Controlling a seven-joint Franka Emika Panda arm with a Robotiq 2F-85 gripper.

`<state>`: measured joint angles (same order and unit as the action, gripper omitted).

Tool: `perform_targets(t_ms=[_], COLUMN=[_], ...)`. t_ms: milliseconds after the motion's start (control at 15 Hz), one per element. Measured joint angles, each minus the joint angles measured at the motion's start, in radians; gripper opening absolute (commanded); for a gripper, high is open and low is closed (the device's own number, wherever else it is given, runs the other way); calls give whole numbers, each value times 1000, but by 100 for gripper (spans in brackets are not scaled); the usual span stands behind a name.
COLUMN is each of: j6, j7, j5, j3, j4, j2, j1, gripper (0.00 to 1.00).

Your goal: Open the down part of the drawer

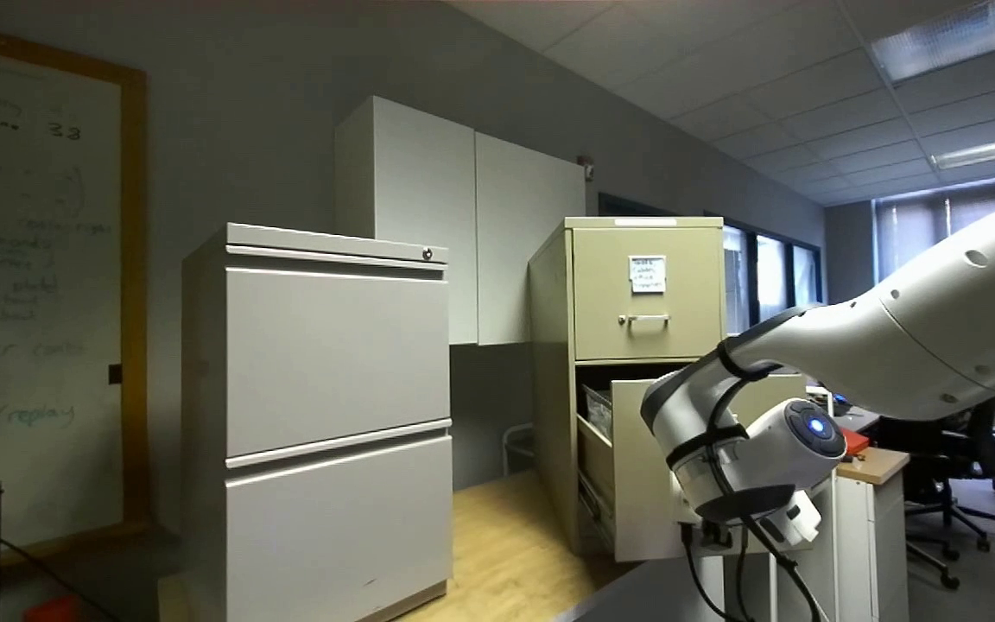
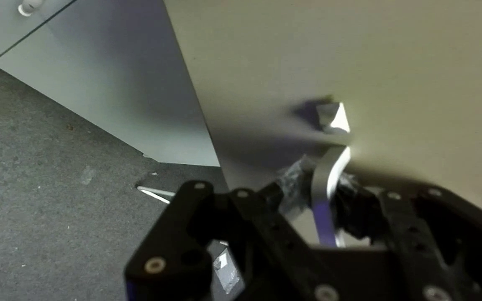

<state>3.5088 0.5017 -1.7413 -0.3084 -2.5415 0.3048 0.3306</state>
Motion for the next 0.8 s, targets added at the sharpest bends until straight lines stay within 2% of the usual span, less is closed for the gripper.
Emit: perform_targets(t_ms=[333,800], j6=[0,-3], j7=[-140,-154], j5=[-27,-25], j3=[-4,-19], j4=[5,-35], j2=[2,41], j1=[6,5], gripper=[6,6])
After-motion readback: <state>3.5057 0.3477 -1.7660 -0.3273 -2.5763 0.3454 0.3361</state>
